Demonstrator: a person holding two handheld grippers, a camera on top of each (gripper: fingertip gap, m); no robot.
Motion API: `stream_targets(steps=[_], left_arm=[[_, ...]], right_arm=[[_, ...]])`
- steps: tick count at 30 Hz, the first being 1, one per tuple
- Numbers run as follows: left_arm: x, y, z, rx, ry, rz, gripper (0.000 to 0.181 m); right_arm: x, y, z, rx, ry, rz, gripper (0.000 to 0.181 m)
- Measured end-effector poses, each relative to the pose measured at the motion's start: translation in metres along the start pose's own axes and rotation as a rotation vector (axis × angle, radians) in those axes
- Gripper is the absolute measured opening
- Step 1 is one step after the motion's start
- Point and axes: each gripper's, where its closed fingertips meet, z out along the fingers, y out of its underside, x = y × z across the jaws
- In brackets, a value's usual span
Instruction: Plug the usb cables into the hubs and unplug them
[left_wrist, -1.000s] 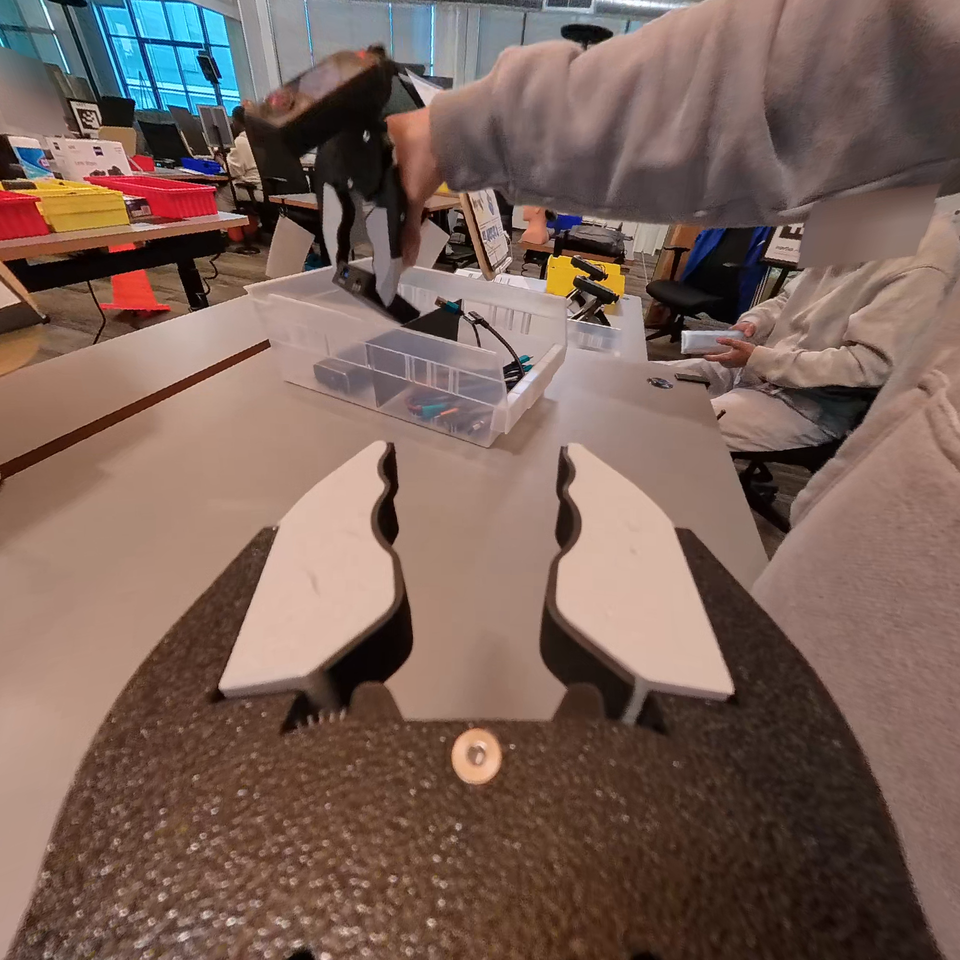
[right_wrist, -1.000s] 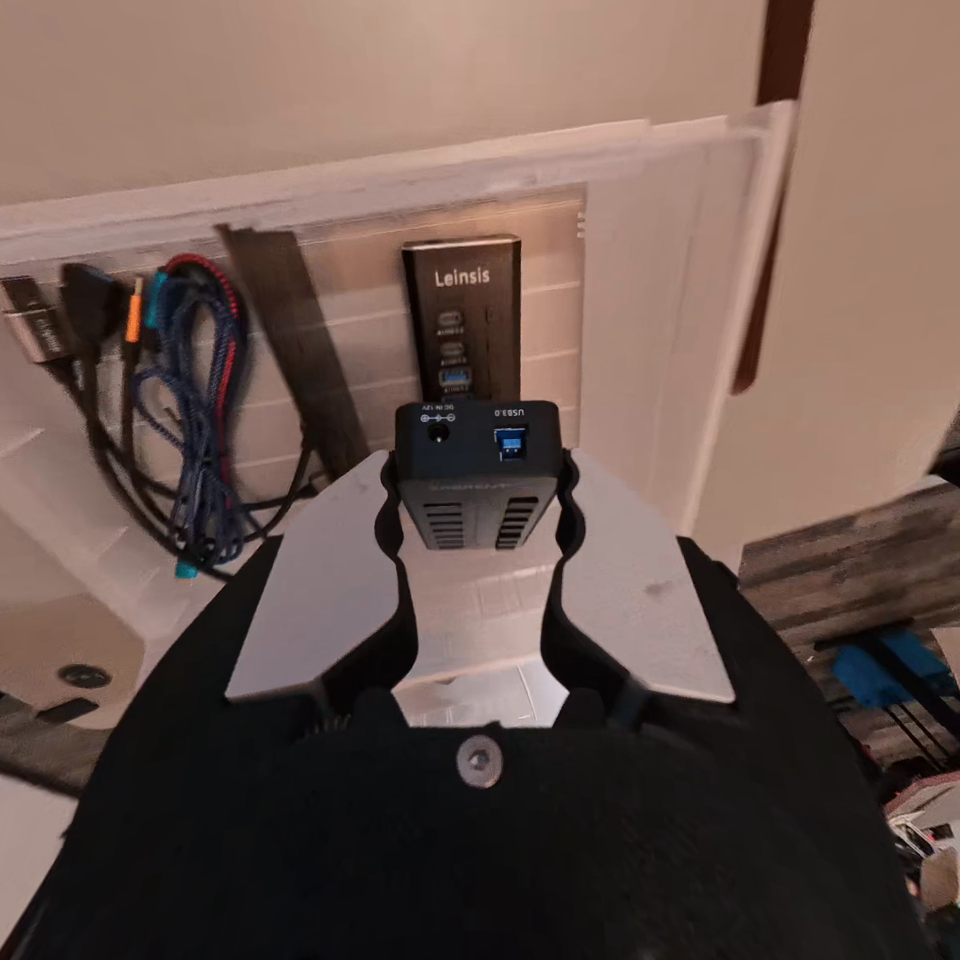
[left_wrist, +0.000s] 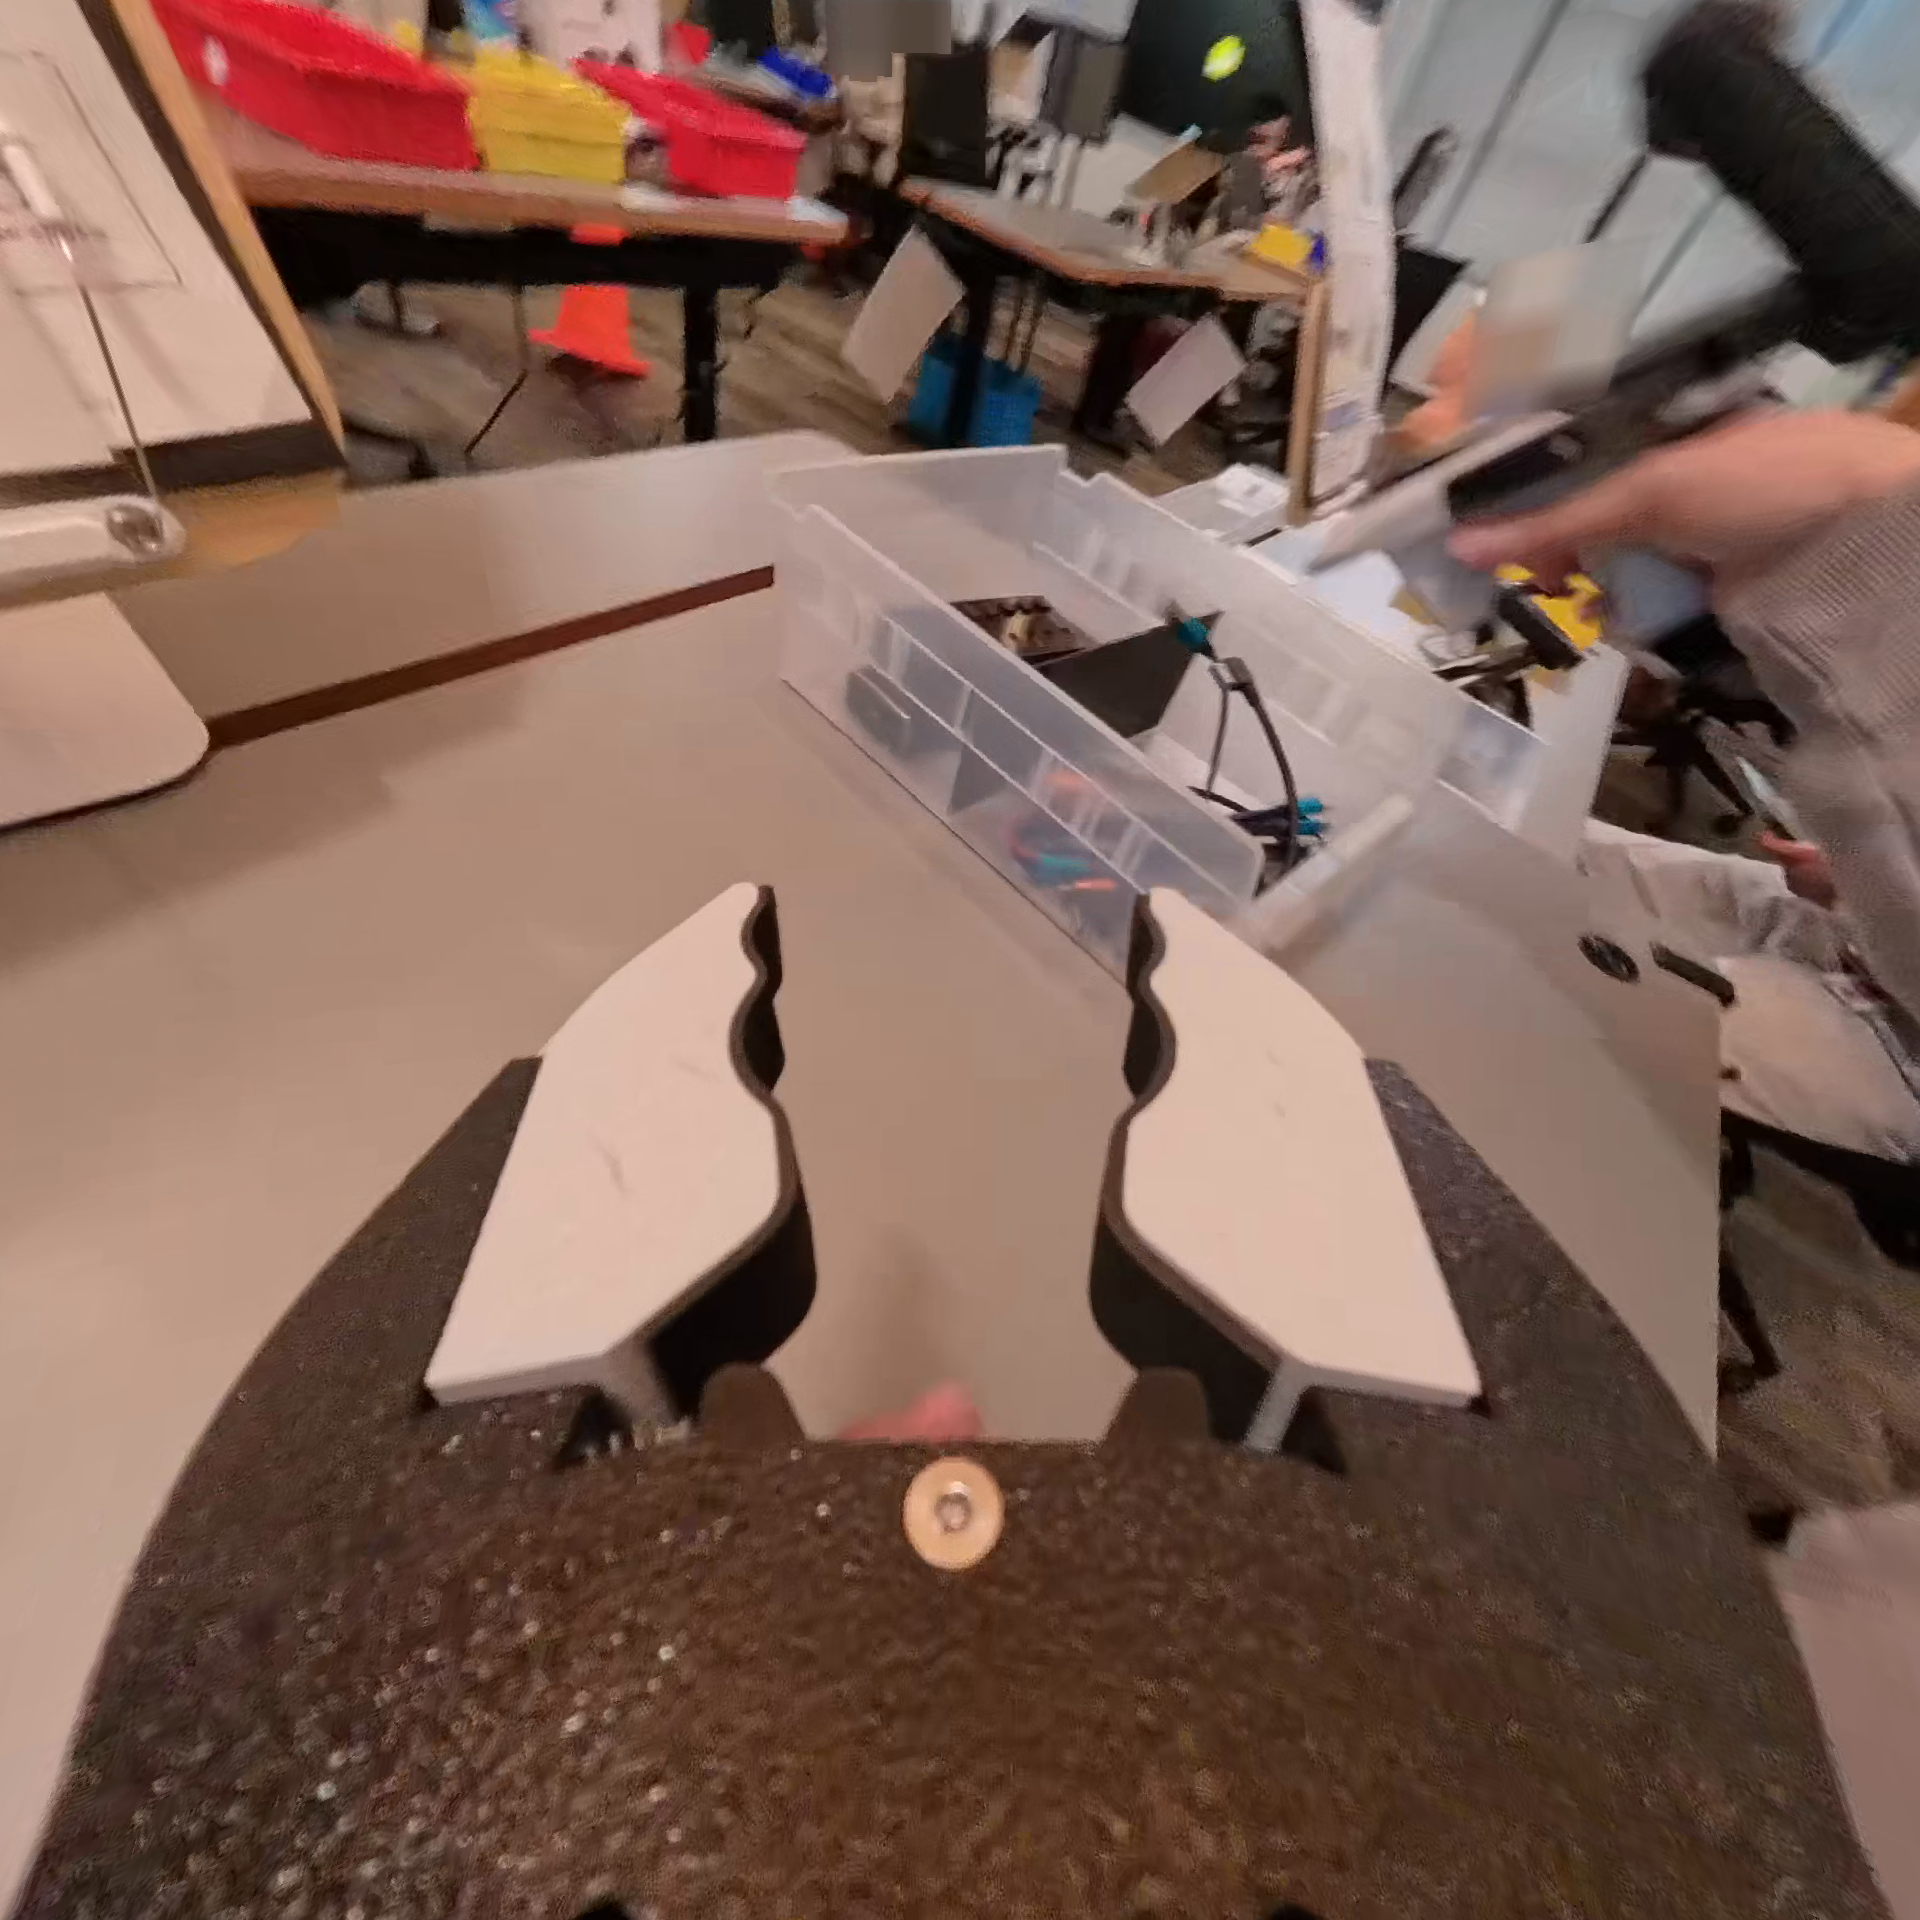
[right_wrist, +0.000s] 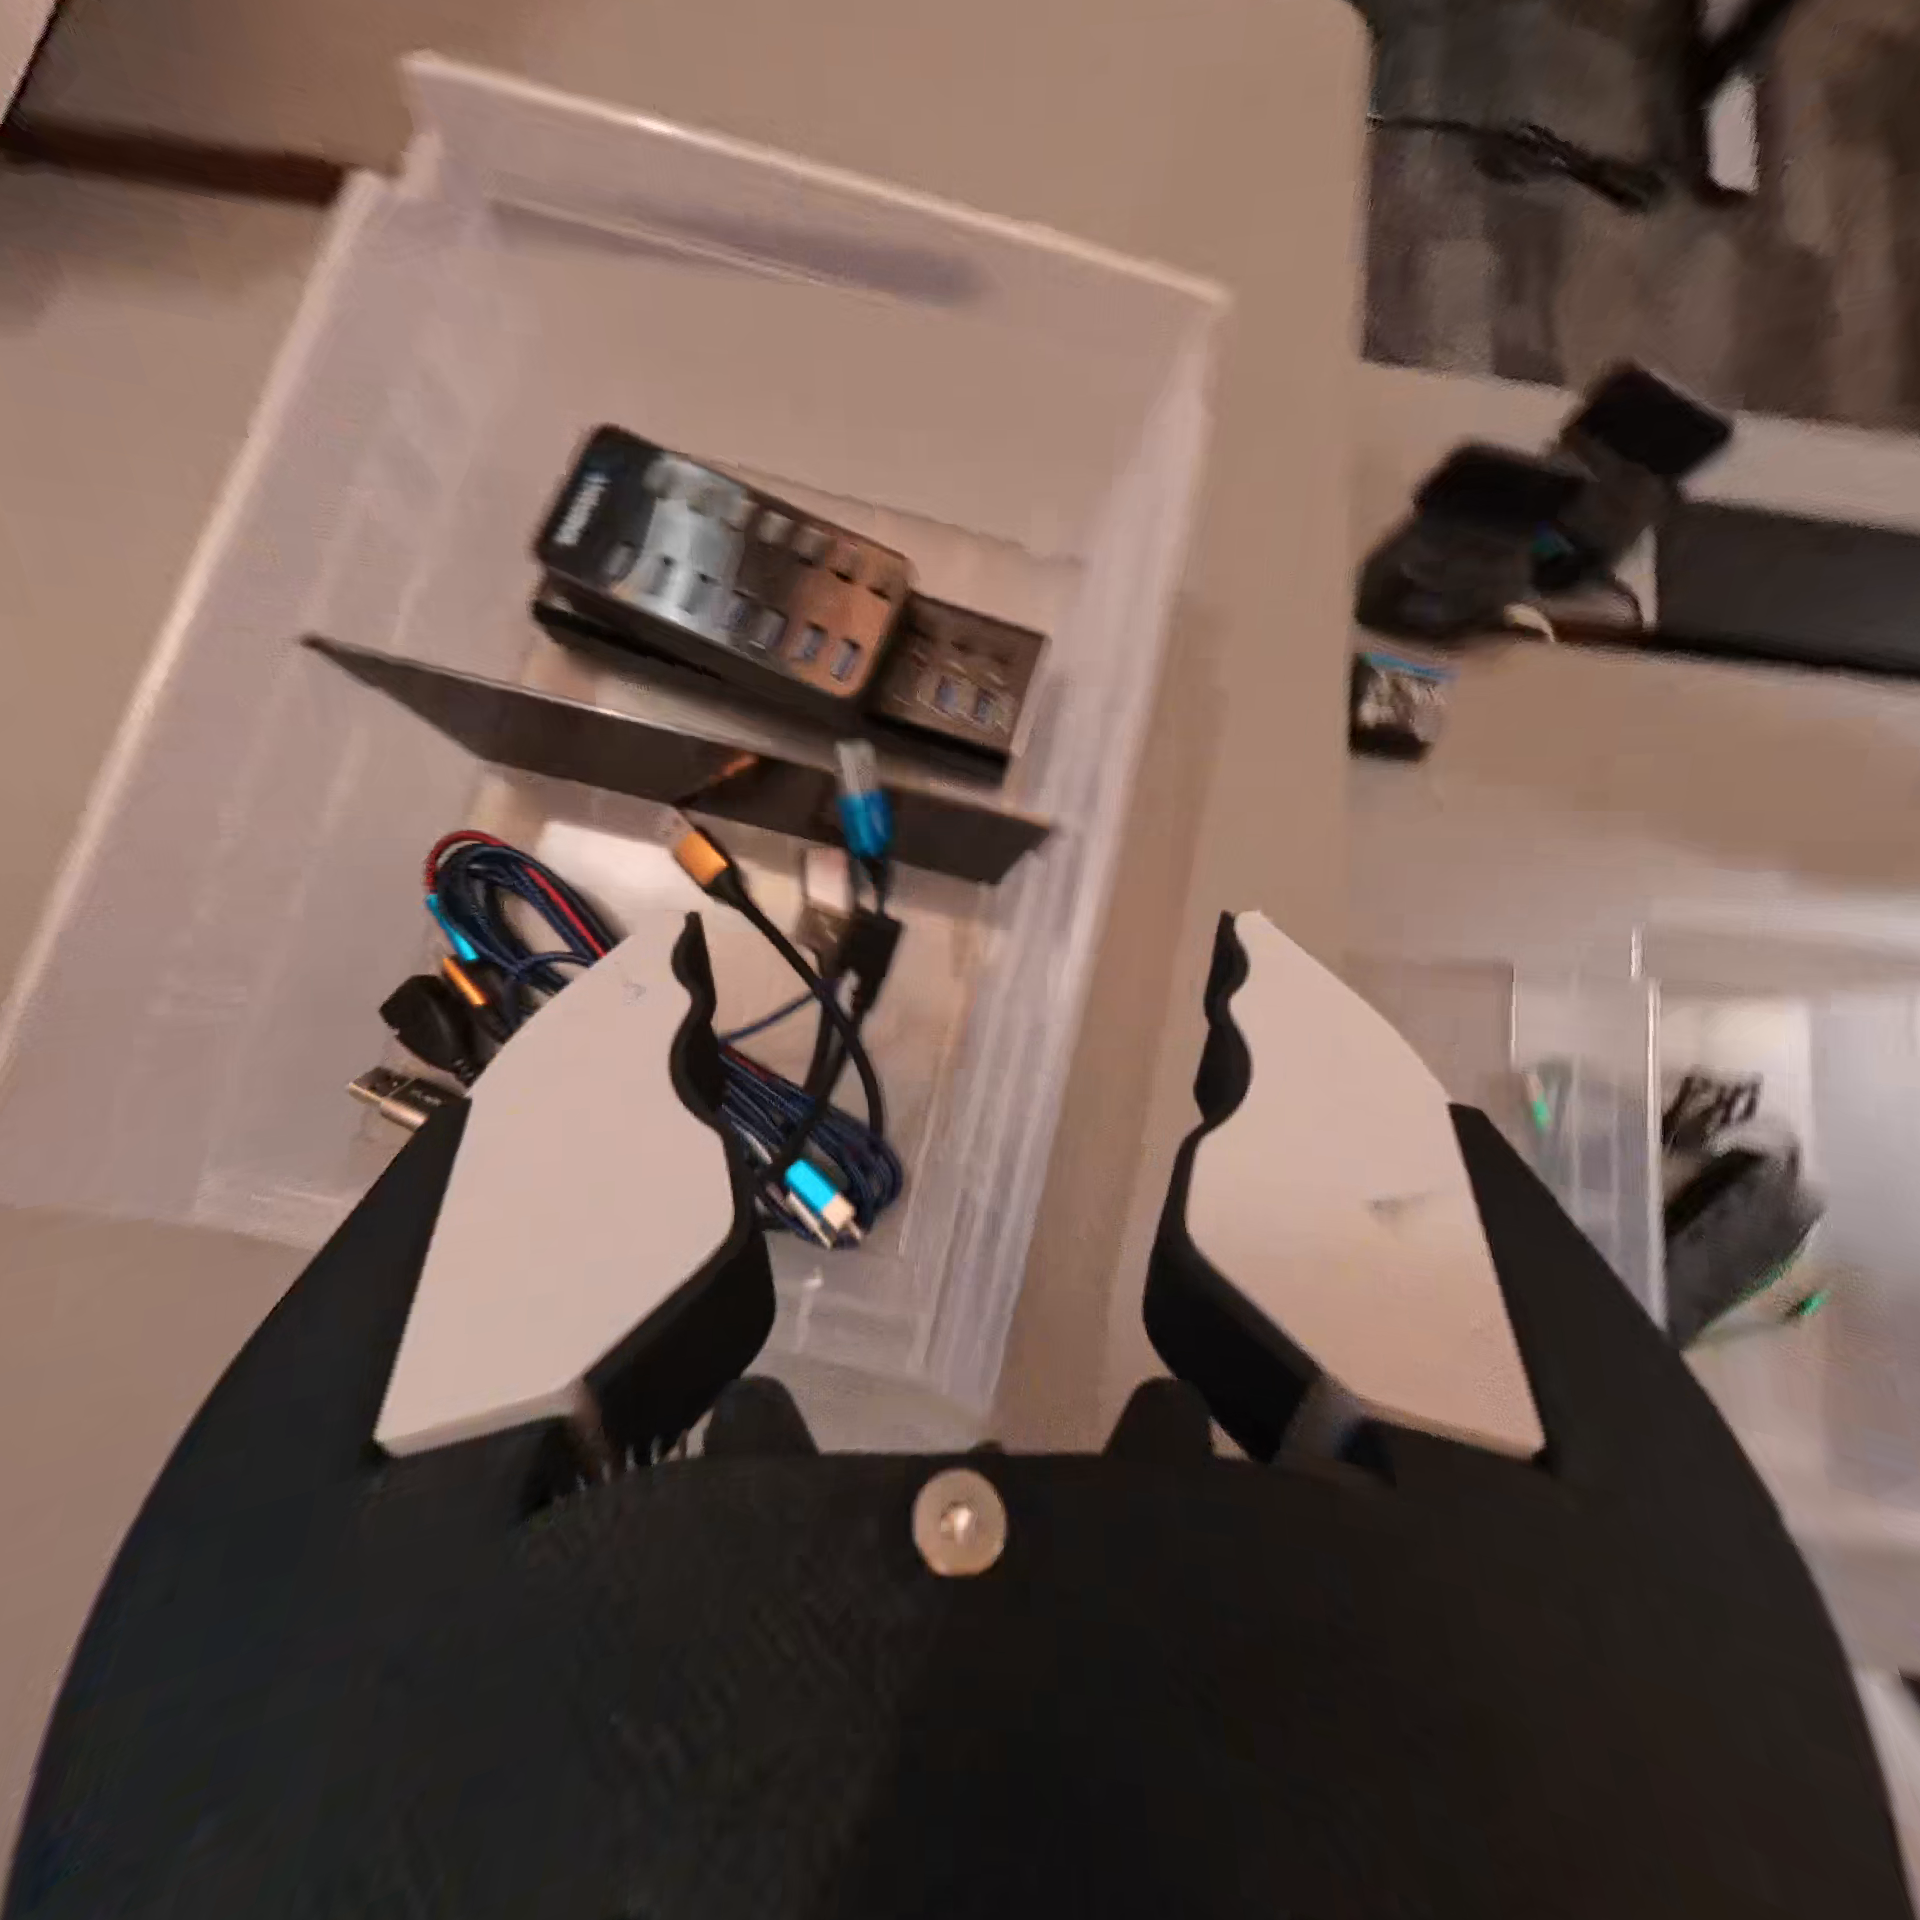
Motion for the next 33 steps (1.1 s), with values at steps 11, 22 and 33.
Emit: stream_targets(steps=[11, 22, 33], left_arm=[[0.075, 0.017, 0.151, -0.342, 0.012, -0.067, 0.059], [0.019, 0.053, 0.147, -0.454, -0.233, 0.163, 0.019], [-0.062, 0.075, -0.004, -0.403, -0.426, 0.095, 0.016]], right_arm=[[0.004, 0.088, 0.019, -0.051, -0.039, 0.192, 0.039], [-0.043, 0.083, 0.026, -0.037, 0.005, 0.115, 0.006], [-0.211, 0.067, 0.025, -0.014, -0.169, -0.088, 0.011]])
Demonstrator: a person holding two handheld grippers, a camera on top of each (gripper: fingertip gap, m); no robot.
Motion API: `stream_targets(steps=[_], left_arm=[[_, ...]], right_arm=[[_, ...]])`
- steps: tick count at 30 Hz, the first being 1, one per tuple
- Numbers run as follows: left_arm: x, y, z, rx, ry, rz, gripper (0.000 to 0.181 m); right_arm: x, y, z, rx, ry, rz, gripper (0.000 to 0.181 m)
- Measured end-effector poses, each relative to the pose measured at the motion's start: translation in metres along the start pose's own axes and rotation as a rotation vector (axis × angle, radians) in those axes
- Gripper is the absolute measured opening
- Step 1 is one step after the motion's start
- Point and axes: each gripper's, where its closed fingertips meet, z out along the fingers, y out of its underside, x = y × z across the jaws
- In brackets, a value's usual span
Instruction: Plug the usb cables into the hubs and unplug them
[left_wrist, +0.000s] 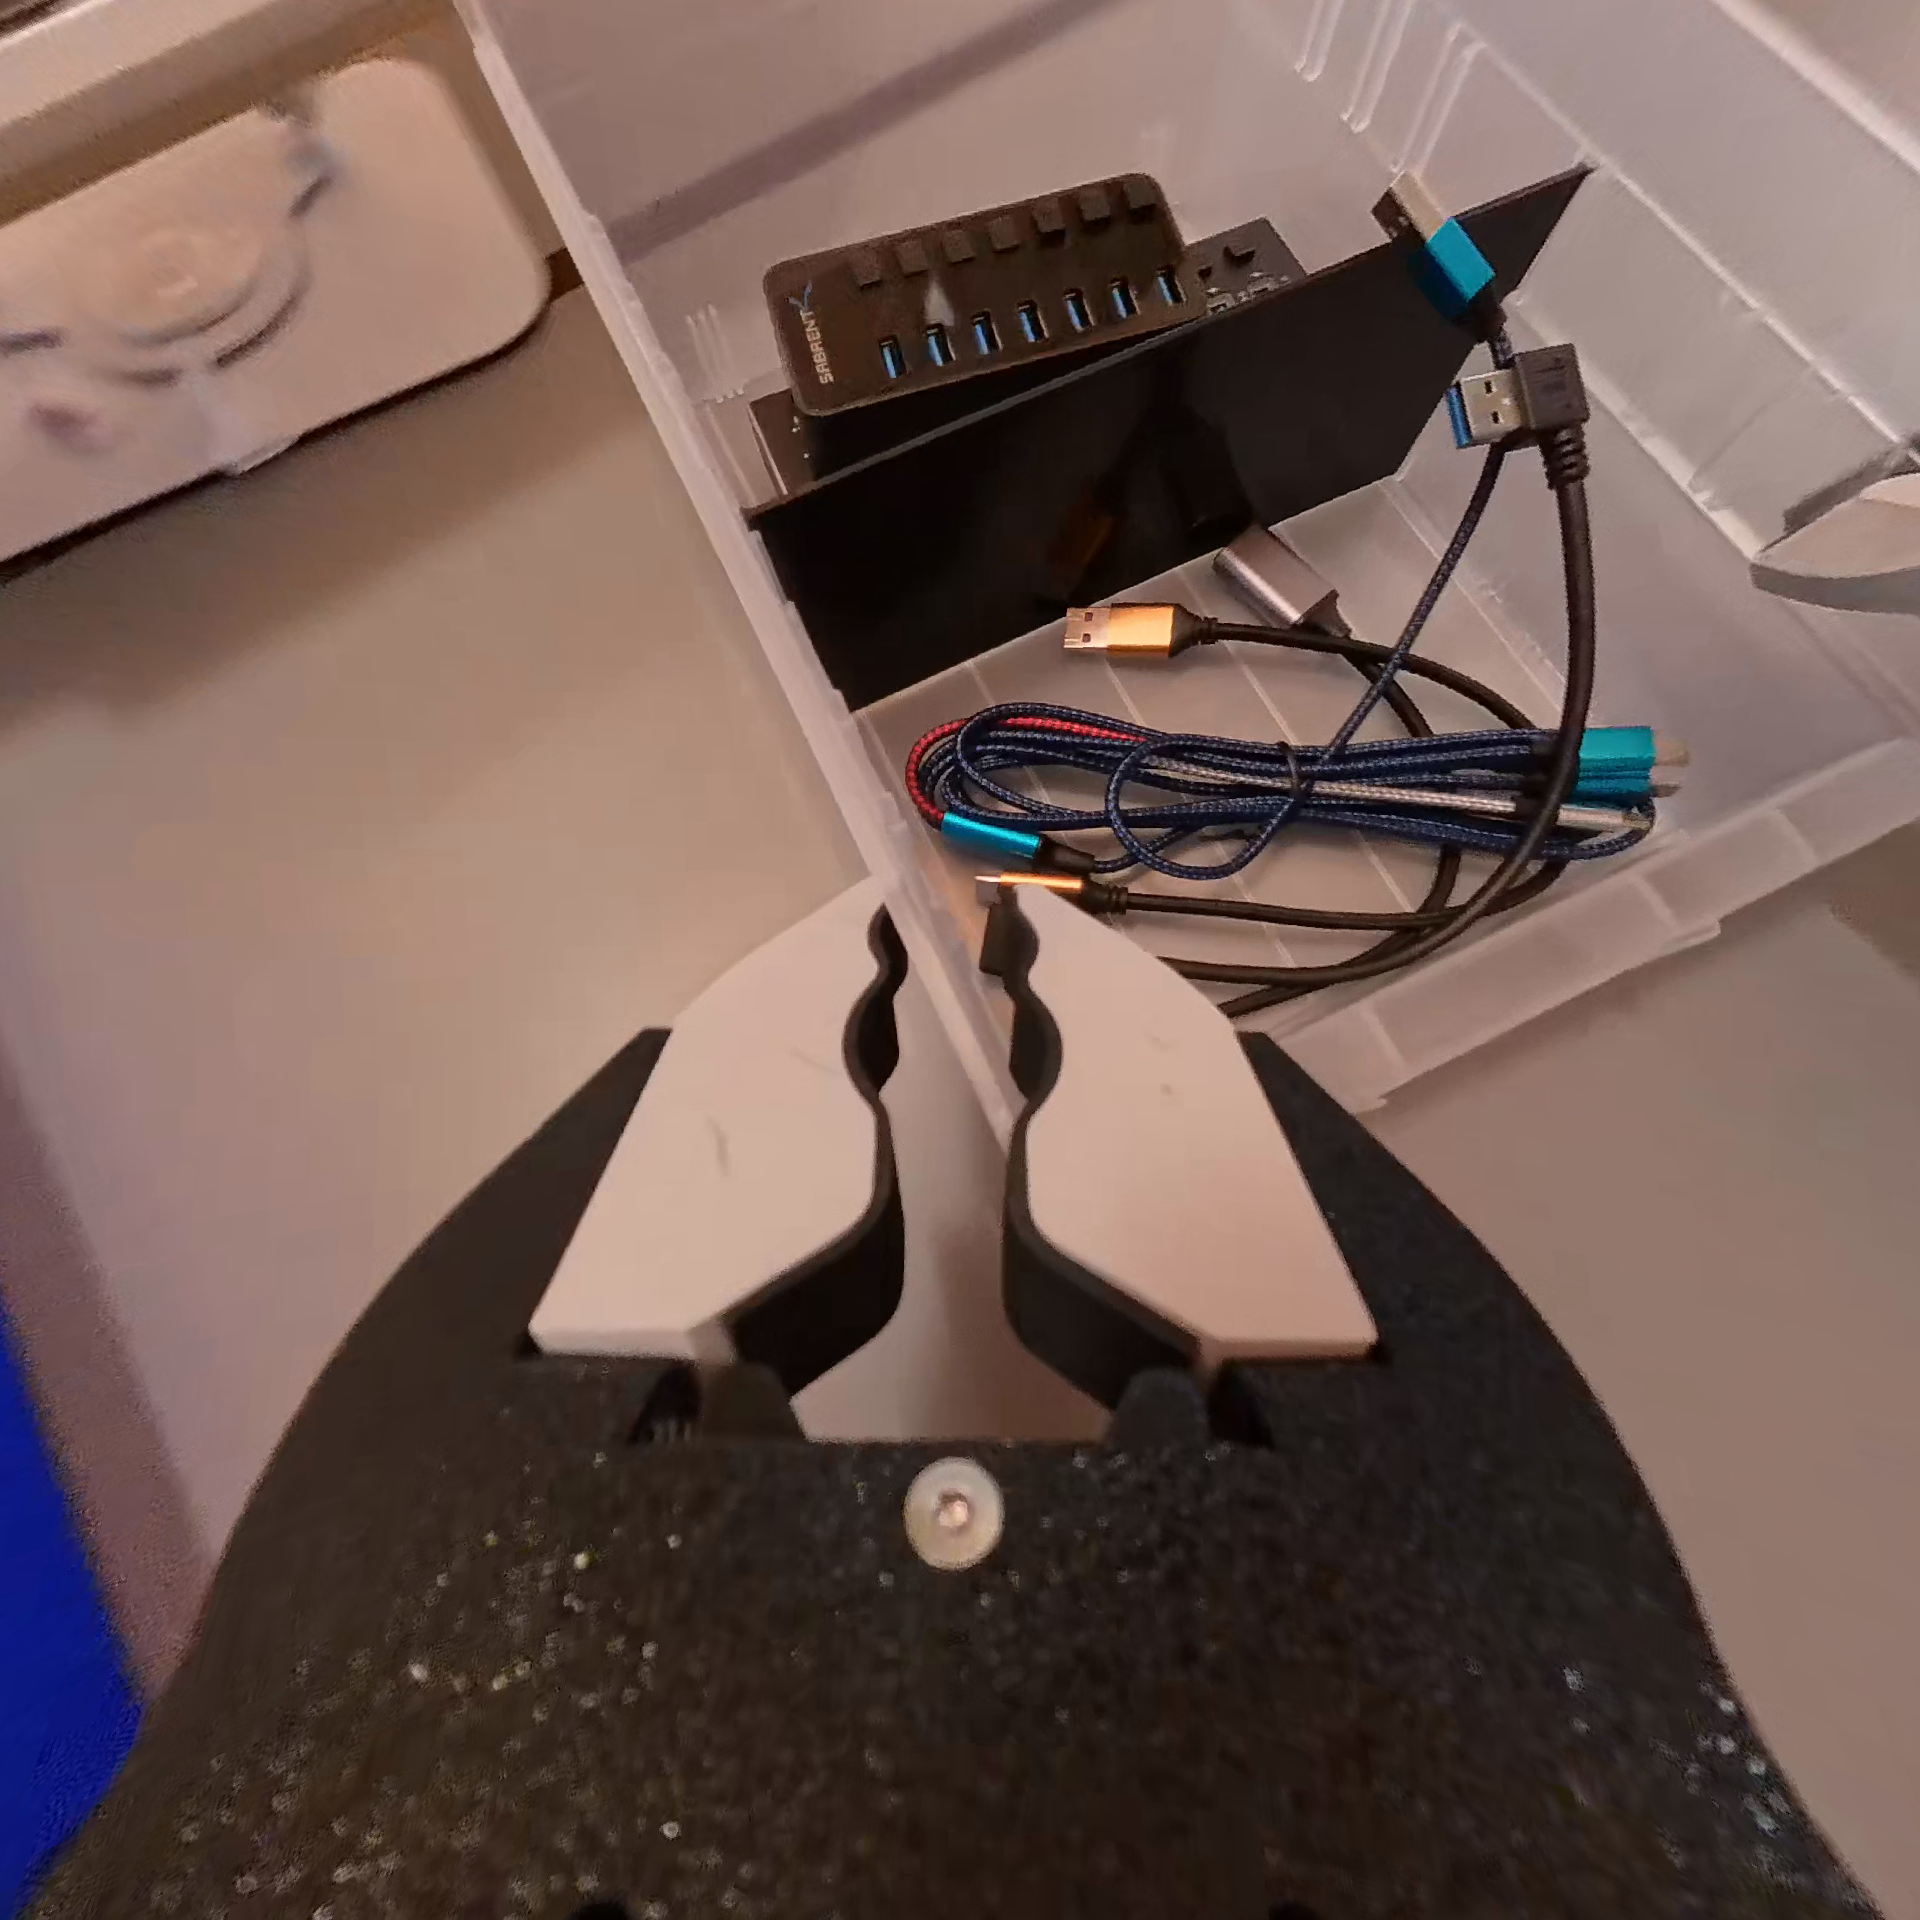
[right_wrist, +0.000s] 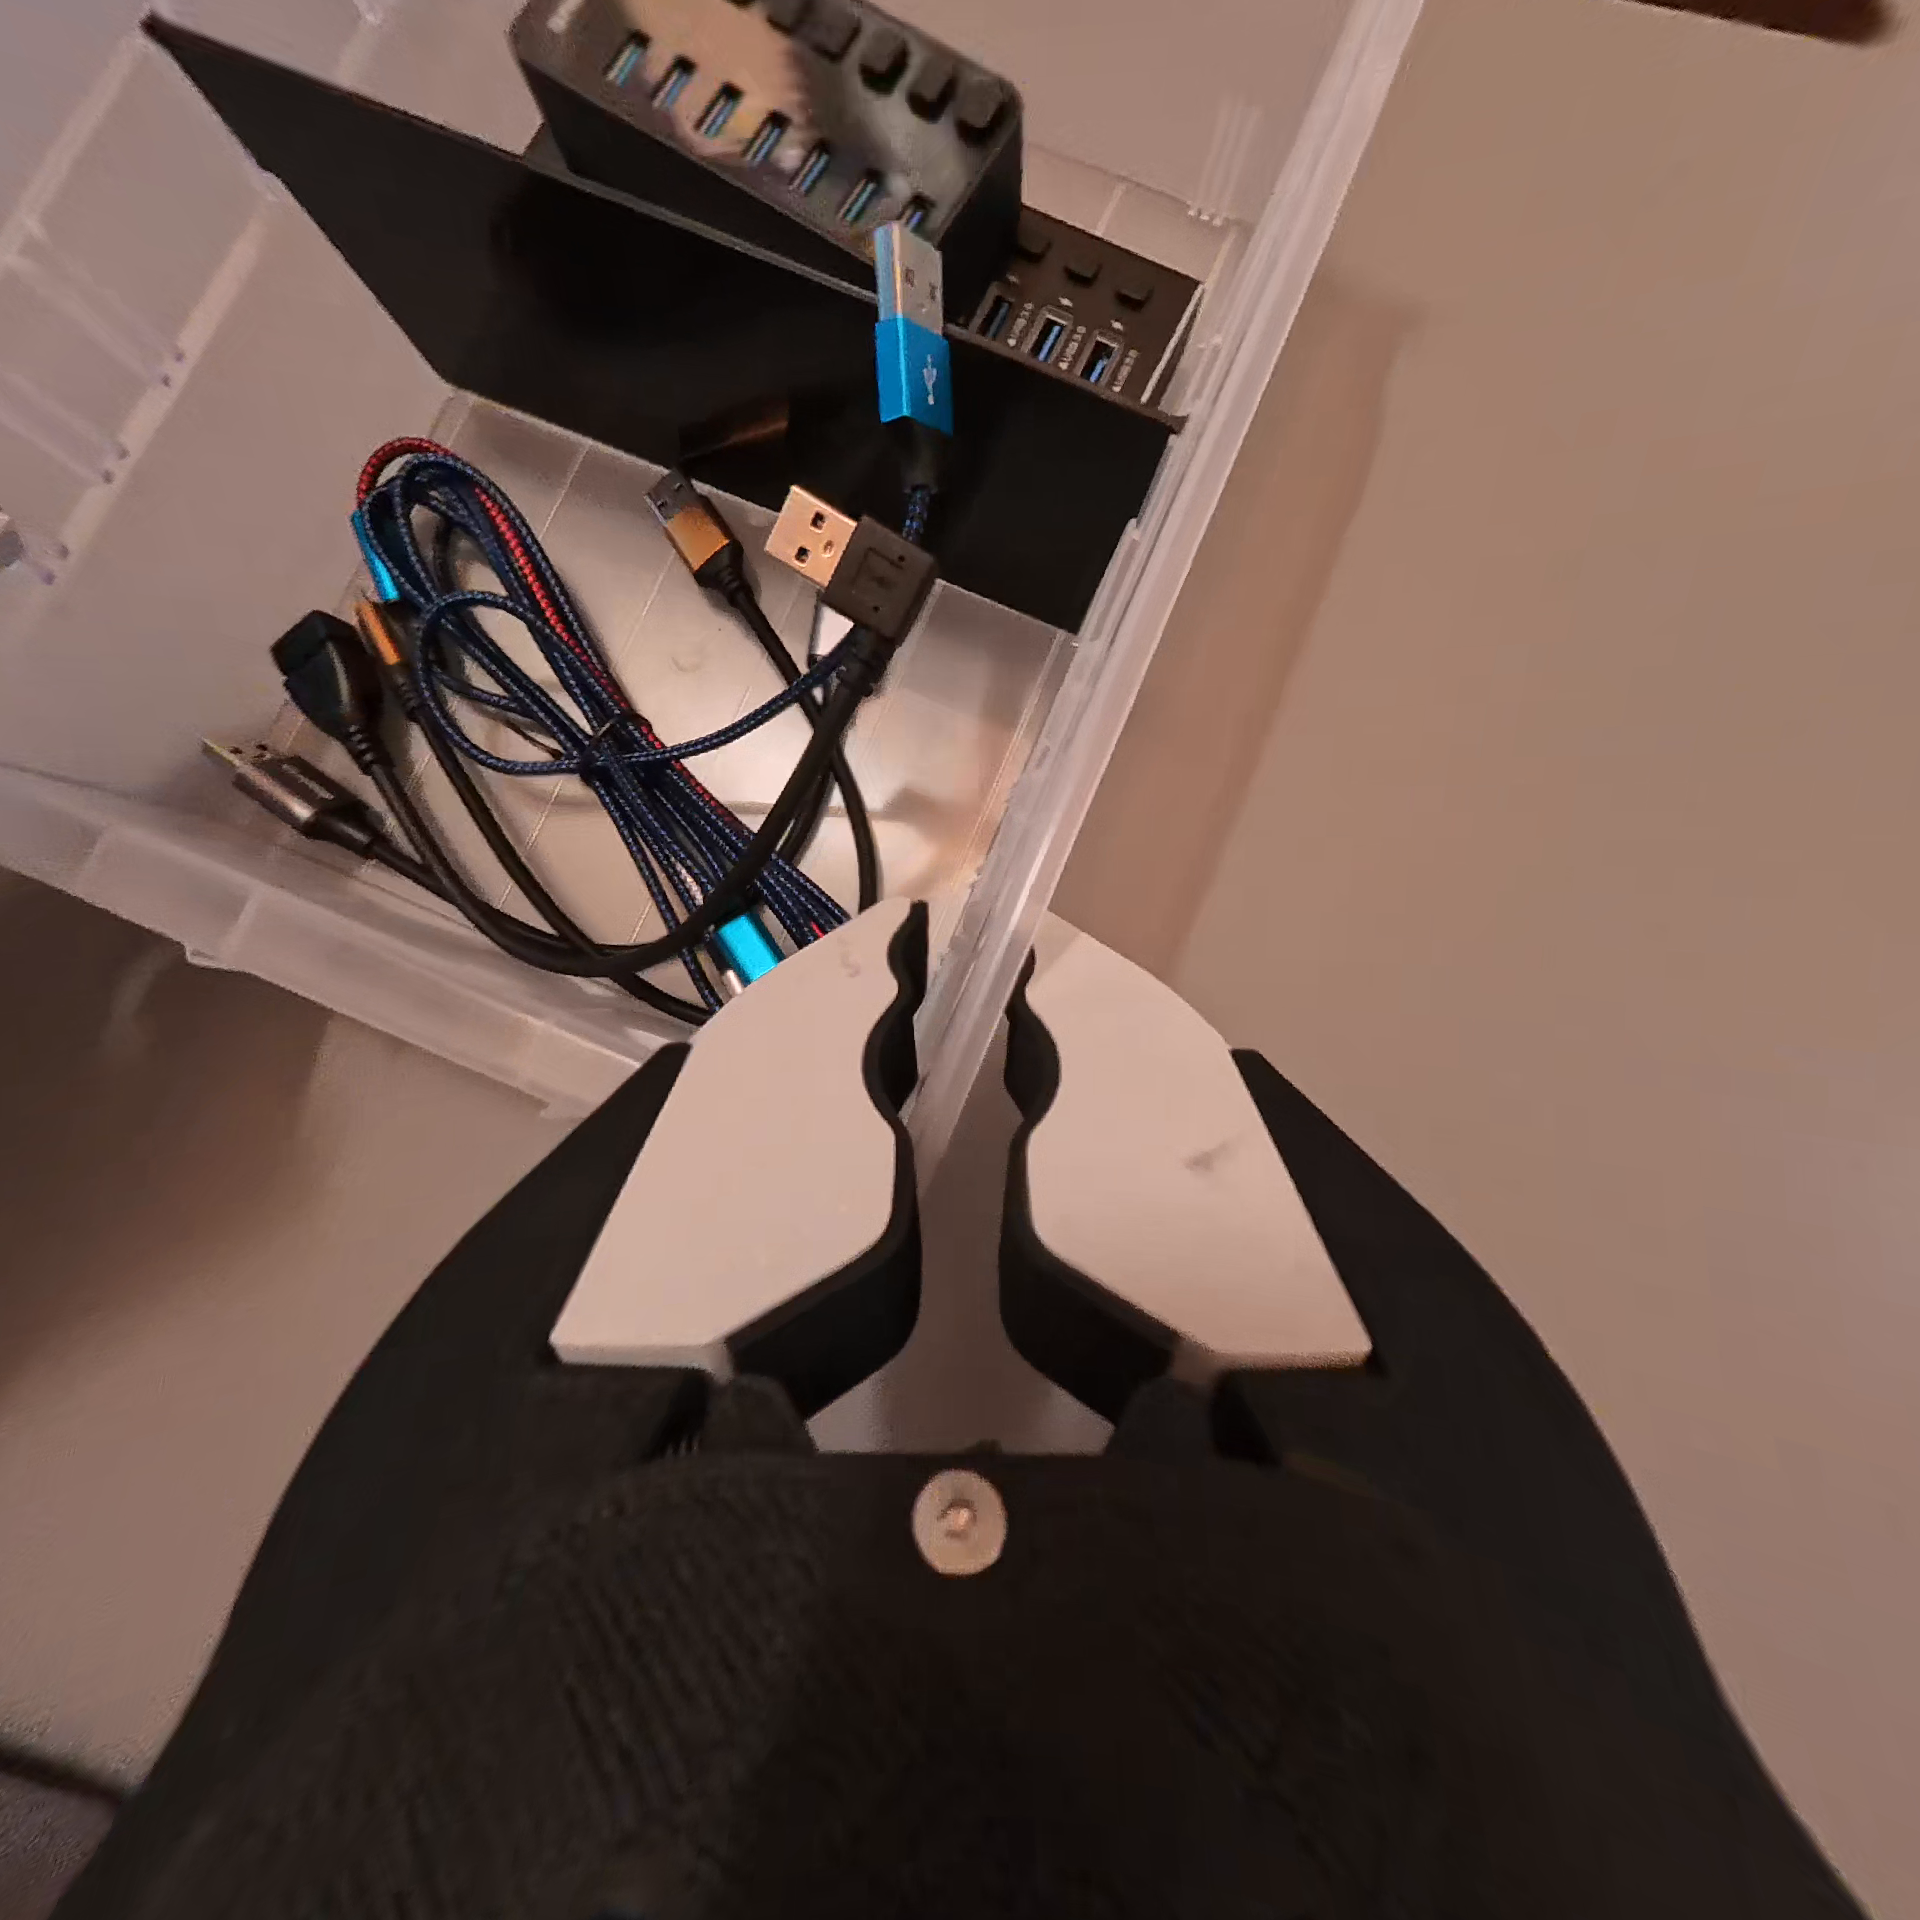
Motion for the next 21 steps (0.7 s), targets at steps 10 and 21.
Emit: stream_targets(steps=[10, 21], left_arm=[[-0.118, 0.086, -0.09, -0.004, -0.194, -0.142, 0.012], [-0.158, 0.083, -0.151, 0.162, -0.084, -0.178, 0.022]], right_arm=[[-0.165, -0.023, 0.02, -0.002, -0.196, -0.251, 0.021], [-0.209, -0.049, -0.003, 0.067, -0.309, -0.198, 0.048]])
